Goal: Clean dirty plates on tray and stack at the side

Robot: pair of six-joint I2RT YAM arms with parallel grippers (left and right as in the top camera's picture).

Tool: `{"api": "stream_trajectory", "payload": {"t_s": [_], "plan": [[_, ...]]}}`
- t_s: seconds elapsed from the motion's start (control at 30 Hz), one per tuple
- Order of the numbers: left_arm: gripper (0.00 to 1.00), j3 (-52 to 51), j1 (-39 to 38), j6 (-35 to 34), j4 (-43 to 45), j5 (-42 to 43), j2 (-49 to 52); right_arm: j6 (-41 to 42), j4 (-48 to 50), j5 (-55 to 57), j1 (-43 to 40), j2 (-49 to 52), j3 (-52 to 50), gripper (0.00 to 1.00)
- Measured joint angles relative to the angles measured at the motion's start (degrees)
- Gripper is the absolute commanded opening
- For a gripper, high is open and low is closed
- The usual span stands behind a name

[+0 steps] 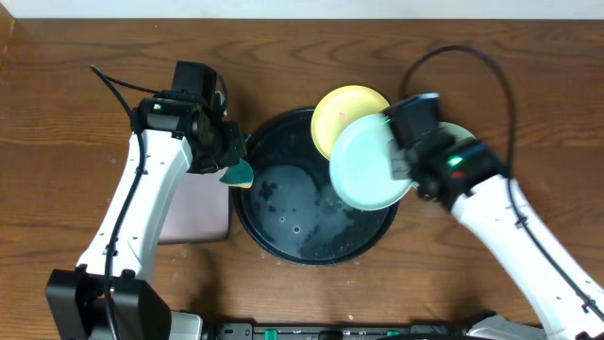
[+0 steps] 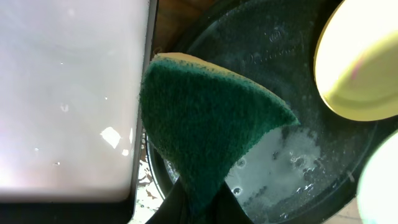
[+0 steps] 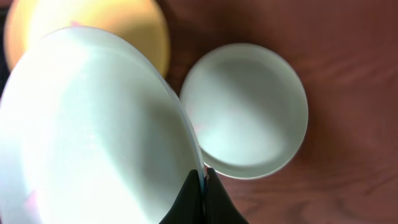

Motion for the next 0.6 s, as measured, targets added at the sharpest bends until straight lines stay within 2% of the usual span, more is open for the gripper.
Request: {"api": "stream_trajectory", "payload": {"t_s": [0.3,0.43,0.6], "plan": [[0.07,0.0,0.0,0.4,0.0,0.0,0.0,-2.9,-1.0,-10.4,-23.2,0.0,0.0,0.01],[0.08,0.0,0.0,0.4,0.0,0.0,0.0,-4.1,-1.1,-11.5,-29.7,0.5,0.0,0.01],[0.07,0.0,0.0,0.4,0.0,0.0,0.0,-4.6,-0.9,-11.7,-33.3,3.9,-0.2,0.01]]}}
